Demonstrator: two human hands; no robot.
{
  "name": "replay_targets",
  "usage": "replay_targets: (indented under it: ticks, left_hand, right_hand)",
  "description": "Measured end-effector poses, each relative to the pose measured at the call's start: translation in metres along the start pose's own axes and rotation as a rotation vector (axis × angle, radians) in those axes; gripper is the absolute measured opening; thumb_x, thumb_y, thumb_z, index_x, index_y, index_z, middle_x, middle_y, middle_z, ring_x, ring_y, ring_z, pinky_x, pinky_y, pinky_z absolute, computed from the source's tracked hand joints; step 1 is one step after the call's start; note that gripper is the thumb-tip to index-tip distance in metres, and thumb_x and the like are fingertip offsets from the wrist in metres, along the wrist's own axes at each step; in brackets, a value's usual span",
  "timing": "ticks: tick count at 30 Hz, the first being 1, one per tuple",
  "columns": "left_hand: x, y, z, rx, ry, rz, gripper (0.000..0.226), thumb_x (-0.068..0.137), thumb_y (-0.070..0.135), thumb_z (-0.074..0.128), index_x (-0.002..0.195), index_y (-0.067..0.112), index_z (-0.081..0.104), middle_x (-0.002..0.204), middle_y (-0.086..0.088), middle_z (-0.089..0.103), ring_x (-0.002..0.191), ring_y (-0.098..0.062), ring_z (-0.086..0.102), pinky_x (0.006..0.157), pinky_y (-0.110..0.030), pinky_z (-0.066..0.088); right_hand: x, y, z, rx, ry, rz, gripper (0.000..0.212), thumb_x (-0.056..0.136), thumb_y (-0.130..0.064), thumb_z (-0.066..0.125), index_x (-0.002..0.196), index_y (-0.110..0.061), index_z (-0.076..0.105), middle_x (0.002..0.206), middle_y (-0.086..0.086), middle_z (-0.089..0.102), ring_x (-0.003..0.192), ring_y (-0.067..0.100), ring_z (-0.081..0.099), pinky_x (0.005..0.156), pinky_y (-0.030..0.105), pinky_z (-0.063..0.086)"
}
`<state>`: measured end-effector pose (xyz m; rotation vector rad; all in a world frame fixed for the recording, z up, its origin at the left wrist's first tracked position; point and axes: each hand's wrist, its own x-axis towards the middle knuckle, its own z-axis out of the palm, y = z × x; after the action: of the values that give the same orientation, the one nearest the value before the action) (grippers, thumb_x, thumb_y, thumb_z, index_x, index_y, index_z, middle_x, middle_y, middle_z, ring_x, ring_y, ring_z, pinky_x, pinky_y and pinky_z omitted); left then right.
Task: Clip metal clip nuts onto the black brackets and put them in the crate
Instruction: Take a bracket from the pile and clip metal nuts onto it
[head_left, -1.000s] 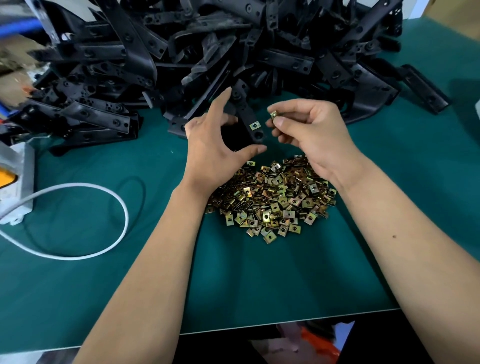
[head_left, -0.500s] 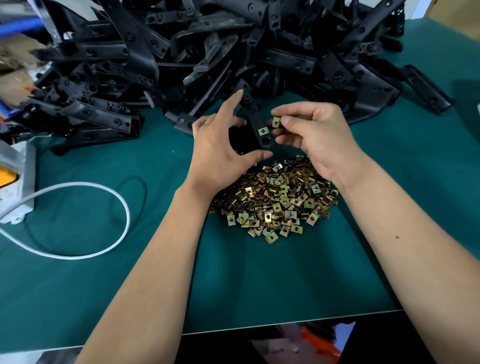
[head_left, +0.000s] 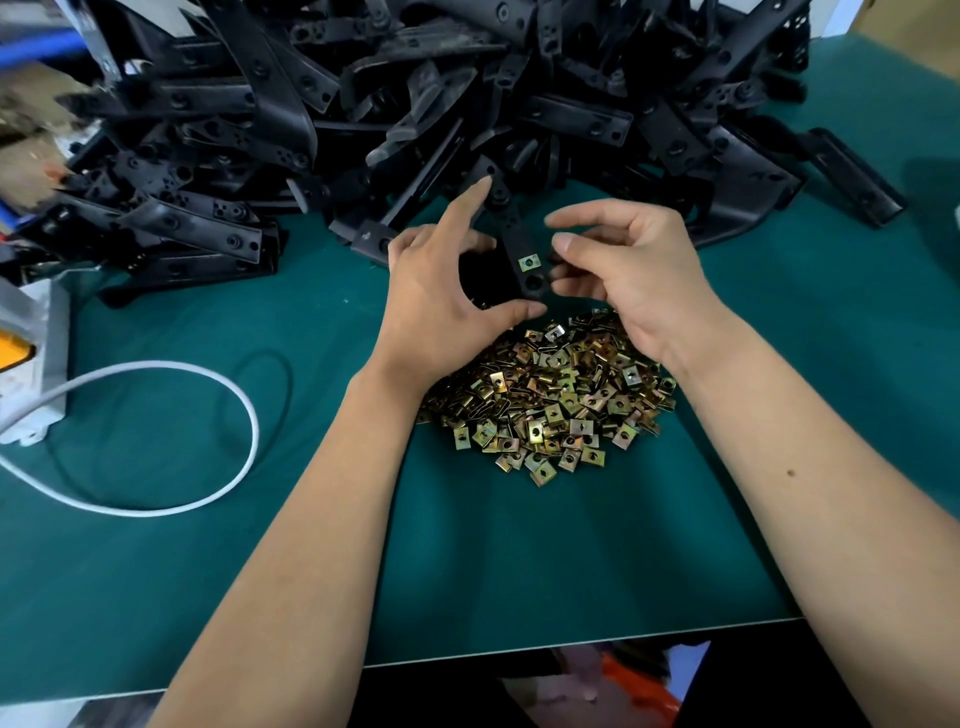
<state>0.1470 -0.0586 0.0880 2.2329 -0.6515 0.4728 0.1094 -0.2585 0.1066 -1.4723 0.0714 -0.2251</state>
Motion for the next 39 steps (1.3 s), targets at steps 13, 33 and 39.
replay_targets:
  ticks: [13, 33, 39]
  left_hand:
    - [0.0004, 0.0038, 0.0003, -0.038, -0.107, 0.078, 0.112, 0.067, 0.049, 0.092, 0.158, 0.021, 0.035, 0.116, 0.007, 0.071, 0.128, -0.004, 0.055, 0.128, -0.041, 0.015]
    - [0.0013, 0.005, 0.0022, -0.062, -0.144, 0.122, 0.111, 0.068, 0.046, 0.09, 0.16, 0.023, 0.033, 0.118, 0.012, 0.072, 0.131, -0.008, 0.055, 0.126, -0.029, 0.003]
    - [0.0017, 0.0042, 0.0025, -0.066, -0.148, 0.135, 0.11, 0.068, 0.045, 0.089, 0.16, 0.022, 0.033, 0.117, 0.011, 0.073, 0.13, -0.009, 0.056, 0.125, -0.027, 0.002]
  right_hand:
    - [-0.0002, 0.0016, 0.0002, -0.059, 0.047, -0.09, 0.019, 0.098, -0.02, 0.072, 0.085, -0.007, 0.073, 0.066, 0.003, 0.07, 0.055, 0.017, 0.066, 0.049, 0.023, 0.051]
    - [0.0011, 0.003, 0.0027, -0.075, 0.038, -0.046, 0.007, 0.096, -0.015, 0.072, 0.092, -0.015, 0.078, 0.072, -0.002, 0.072, 0.064, 0.012, 0.06, 0.051, 0.019, 0.042]
    - [-0.0005, 0.003, 0.0055, -0.022, 0.05, -0.034, 0.007, 0.094, -0.011, 0.074, 0.095, -0.016, 0.079, 0.08, -0.006, 0.075, 0.076, 0.007, 0.068, 0.063, 0.022, 0.053]
